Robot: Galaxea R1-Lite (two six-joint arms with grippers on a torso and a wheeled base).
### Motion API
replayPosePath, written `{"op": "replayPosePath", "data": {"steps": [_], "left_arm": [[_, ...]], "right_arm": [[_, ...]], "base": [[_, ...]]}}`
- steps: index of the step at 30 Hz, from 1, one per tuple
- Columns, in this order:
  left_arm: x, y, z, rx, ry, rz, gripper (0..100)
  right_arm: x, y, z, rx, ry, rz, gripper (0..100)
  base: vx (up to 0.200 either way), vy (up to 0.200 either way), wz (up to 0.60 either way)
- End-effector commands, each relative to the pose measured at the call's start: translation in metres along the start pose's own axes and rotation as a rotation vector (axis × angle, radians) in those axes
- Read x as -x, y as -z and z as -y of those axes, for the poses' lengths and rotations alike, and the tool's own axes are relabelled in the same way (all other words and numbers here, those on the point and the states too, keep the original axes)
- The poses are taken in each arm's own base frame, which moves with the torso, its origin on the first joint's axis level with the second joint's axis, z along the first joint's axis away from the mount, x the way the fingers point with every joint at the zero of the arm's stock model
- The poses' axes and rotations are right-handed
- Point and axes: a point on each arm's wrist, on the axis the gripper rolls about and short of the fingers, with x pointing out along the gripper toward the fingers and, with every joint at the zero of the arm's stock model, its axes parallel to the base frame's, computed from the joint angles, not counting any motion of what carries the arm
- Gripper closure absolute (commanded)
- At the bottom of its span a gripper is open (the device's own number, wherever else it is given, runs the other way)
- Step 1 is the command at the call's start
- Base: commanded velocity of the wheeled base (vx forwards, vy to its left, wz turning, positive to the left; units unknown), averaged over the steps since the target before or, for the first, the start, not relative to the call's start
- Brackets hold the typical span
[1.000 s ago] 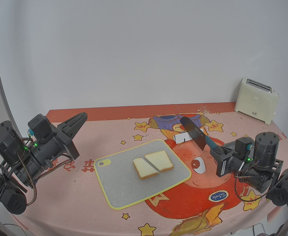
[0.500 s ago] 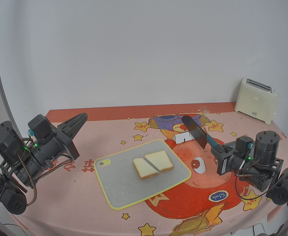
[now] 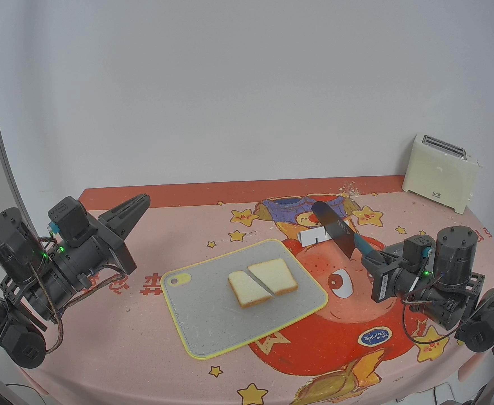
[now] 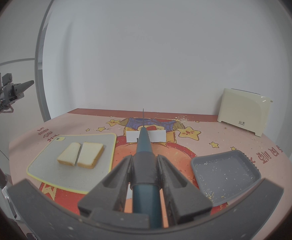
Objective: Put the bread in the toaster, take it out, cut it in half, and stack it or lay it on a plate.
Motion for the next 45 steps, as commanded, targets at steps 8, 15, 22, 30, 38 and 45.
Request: {"op": "replayPosePath", "data": {"steps": [8, 15, 22, 30, 38, 45], "left_arm": [[-0.001, 0.002, 0.000, 0.000, 0.000, -0.005, 100], [0.000, 0.004, 0.001, 0.003, 0.002, -0.017, 100], [0.000, 0.004, 0.000, 0.003, 0.001, -0.017, 100], [0.000, 0.004, 0.000, 0.003, 0.002, -0.017, 100], [0.000, 0.003, 0.000, 0.002, 0.002, -0.011, 100], [0.000, 0.002, 0.000, 0.002, 0.000, -0.008, 100]], "right_arm": [[-0.001, 0.004, 0.000, 0.005, 0.003, -0.016, 100], [-0.006, 0.011, -0.001, 0.015, 0.041, -0.043, 100], [-0.012, 0.017, -0.002, 0.011, 0.037, -0.019, 100], [-0.018, 0.025, -0.004, -0.001, 0.029, 0.048, 100], [-0.015, 0.022, -0.004, -0.001, 0.027, 0.072, 100], [-0.015, 0.022, -0.004, -0.004, 0.028, 0.073, 0]], "base": [[0.000, 0.000, 0.00], [0.000, 0.000, 0.00], [0.000, 0.000, 0.00], [0.000, 0.000, 0.00], [0.000, 0.000, 0.00], [0.000, 0.000, 0.00]]}}
